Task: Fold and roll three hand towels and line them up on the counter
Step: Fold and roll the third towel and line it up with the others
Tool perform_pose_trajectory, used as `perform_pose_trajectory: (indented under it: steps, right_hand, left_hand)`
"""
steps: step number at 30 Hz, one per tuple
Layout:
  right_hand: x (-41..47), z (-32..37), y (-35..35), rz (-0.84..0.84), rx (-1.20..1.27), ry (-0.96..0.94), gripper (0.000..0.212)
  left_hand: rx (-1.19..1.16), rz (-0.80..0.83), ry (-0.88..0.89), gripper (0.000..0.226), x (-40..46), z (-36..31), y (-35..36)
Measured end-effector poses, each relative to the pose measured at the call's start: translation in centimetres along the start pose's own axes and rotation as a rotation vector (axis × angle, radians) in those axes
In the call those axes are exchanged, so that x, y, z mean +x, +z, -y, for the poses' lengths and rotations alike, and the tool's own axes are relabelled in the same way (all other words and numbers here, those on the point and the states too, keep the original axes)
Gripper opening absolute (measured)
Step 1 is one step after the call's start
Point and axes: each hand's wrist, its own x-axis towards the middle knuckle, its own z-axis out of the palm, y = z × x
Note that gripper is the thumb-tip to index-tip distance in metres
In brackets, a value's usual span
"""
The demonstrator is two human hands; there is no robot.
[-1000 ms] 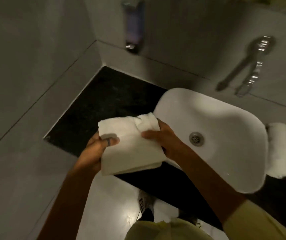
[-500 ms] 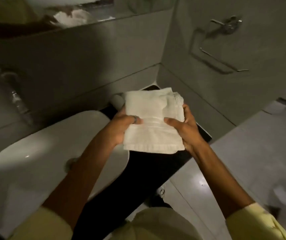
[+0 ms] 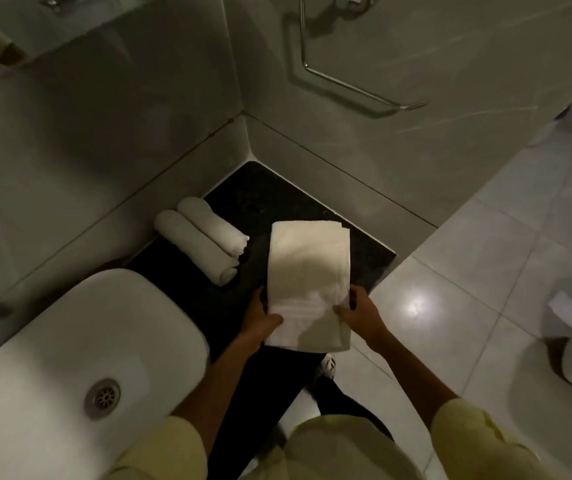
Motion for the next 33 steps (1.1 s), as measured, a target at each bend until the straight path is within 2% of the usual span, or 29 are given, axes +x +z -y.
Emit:
perform_pose_trajectory:
  steps: [2,4,5,7,9,11,15,20,22,25,27,30,32,33]
  right_hand:
    - [0.6,0.0,-0.1,-0.134,-0.170,-0.082,0.055]
    - [1.2,0.5,0.1,-0.328,-0.361,-0.252,0.048]
    - [1.5,1.1,0.4,-0.360,-0.422,-0.365,0.048]
    - [2.8,2.4,1.3,-0.266,-0.516,-0.592,0.051]
    - [5.2,2.8,2.0,-0.090,-0.716,-0.797,0.056]
    - [7.7,2.5,1.8,0.018,-0.930,-0.875,0.058]
    - [10.9,4.0,-0.4,0.034,-1.060,-0.889,0.056]
    - [13.8,5.7,-2.4,0.067,-1.051,-0.876,0.058]
    - [14.6,6.2,-2.8,0.063,-1.030,-0.834,0.061]
    - [15.8,8.0,-3.1,0.037,-1.021,-0.753,0.061]
    - [16.5,9.4,-3.1,0.027,-1.049,-0.681,0.064]
    - [16.9,12.4,-3.0,0.043,-1.120,-0.538,0.079]
    - [17.0,14.9,-2.8,0.042,-1.153,-0.410,0.092]
    - [17.1,16.2,-2.7,0.066,-1.164,-0.333,0.093]
  left_hand:
    - [0.140,-0.093,-0.007,0.082,0.1,0.8,0.2]
    - [0.440,-0.233,0.162,0.075,0.1,0.4,0.5]
    - [0.576,-0.276,0.294,0.069,0.2,-0.2,0.8]
    - [0.716,-0.247,0.475,0.060,1.4,-2.2,2.0]
    - [0.863,-0.167,0.553,0.061,4.0,-4.0,3.0]
    - [1.031,-0.106,0.611,0.063,6.8,-4.8,3.7]
    - [1.123,-0.016,0.605,0.074,10.2,-5.9,3.3]
    - [1.178,0.109,0.543,0.106,13.4,-9.9,1.1]
    - [1.196,0.126,0.559,0.096,15.0,-10.0,0.4]
    - [1.235,0.059,0.670,0.061,16.6,-10.3,-0.1]
    - [1.194,0.028,0.681,0.056,17.2,-11.8,-0.2]
    - [1.127,0.037,0.542,0.081,18.2,-15.4,-0.4]
    - [1.182,0.050,0.469,0.097,18.5,-17.8,-0.3]
    - [1.223,0.089,0.427,0.098,18.8,-18.7,-0.2]
